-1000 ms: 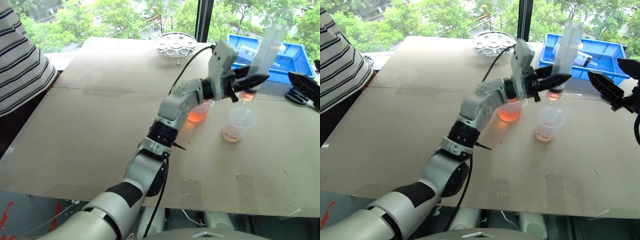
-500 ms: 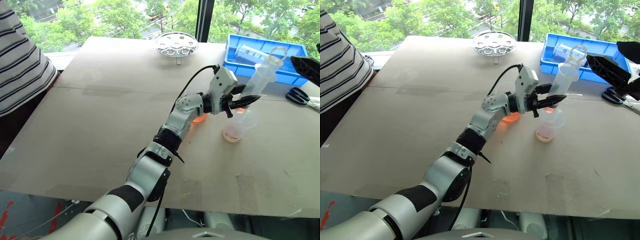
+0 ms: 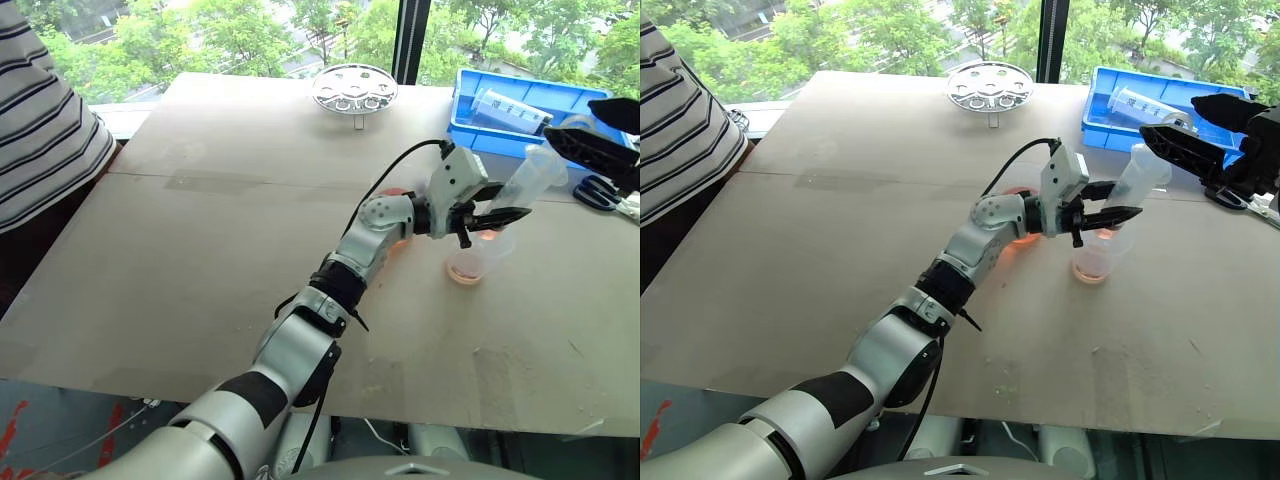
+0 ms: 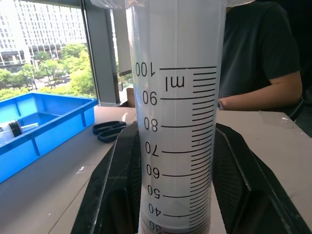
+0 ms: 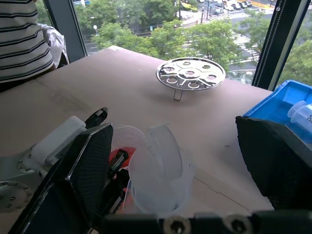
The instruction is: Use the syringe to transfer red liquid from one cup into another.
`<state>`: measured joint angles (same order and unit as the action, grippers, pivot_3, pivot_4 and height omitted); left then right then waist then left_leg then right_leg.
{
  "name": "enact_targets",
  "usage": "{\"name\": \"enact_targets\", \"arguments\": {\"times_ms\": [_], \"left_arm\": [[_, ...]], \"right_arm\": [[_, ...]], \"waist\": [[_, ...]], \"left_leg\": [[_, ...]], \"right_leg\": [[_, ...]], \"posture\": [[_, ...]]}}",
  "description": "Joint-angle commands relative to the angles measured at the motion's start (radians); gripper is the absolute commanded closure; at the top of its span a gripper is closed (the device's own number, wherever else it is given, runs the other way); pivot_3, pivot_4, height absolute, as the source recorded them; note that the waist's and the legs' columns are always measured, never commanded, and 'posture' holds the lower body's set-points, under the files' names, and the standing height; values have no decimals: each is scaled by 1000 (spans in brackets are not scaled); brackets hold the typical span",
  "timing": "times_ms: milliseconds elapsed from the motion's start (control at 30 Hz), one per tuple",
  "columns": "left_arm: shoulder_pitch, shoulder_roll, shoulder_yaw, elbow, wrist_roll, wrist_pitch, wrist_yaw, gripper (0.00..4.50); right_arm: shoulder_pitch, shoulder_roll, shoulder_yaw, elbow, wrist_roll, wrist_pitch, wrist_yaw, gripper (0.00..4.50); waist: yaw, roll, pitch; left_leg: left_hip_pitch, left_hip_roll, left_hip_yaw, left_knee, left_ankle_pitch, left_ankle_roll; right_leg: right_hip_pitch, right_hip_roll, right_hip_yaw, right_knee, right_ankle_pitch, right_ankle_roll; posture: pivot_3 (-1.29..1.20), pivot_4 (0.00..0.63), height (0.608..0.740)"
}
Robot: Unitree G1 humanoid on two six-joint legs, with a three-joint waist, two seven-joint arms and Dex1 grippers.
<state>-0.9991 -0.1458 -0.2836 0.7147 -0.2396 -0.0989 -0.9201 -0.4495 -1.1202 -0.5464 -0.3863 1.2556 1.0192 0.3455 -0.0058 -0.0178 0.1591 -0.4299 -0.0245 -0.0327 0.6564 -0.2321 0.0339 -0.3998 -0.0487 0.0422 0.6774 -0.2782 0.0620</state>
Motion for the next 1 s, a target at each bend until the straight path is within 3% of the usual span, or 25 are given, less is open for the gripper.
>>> {"name": "enact_targets", "arguments": {"times_ms": [33, 67, 400, 500, 600, 633, 1000], "left_arm": [[29, -118, -1, -52, -23, -3, -3, 3108], [29, -119, -2, -51, -24, -2, -3, 3108], [21, -115, 7, -40, -33, 5, -6, 3108], [20, -115, 5, -43, -38, 8, -6, 3108], [19, -116, 3, -44, -41, 10, -8, 3108], [19, -116, 3, -44, -41, 10, -8, 3108], [9, -120, 7, -44, -45, 11, -4, 3108]], "right_arm": [[-11, -27, -31, 5, -30, -18, 31, 1661], [-8, -30, -37, 5, -34, -15, 40, 2065], [11, -53, -68, 14, -48, 8, 86, 2065], [9, -49, -61, 18, -48, 9, 93, 2814], [2, -47, -53, 17, -49, 11, 100, 4243], [0, -46, -50, 17, -50, 11, 101, 4416], [4, -45, 2, -32, -76, 8, 151, 4416]], "waist": [[1, 0, 0], [1, 0, 0], [2, 0, 0], [2, 0, 0], [3, 0, 0], [3, 0, 0], [3, 0, 0]], "left_leg": [[0, 0, 0, 0, 0, 0], [0, 0, 0, 0, 0, 0], [0, 0, 0, 0, 0, 0], [0, 0, 0, 0, 0, 0], [0, 0, 0, 0, 0, 0], [0, 0, 0, 0, 0, 0], [0, 0, 0, 0, 0, 0]], "right_leg": [[0, 0, 0, 0, 0, 0], [0, 0, 0, 0, 0, 0], [0, 0, 0, 0, 0, 0], [0, 0, 0, 0, 0, 0], [0, 0, 0, 0, 0, 0], [0, 0, 0, 0, 0, 0], [0, 0, 0, 0, 0, 0]], "posture": [[0, 150, 740], [0, 150, 740], [0, 150, 740], [0, 150, 740], [0, 150, 740], [0, 150, 740], [0, 150, 740]]}}
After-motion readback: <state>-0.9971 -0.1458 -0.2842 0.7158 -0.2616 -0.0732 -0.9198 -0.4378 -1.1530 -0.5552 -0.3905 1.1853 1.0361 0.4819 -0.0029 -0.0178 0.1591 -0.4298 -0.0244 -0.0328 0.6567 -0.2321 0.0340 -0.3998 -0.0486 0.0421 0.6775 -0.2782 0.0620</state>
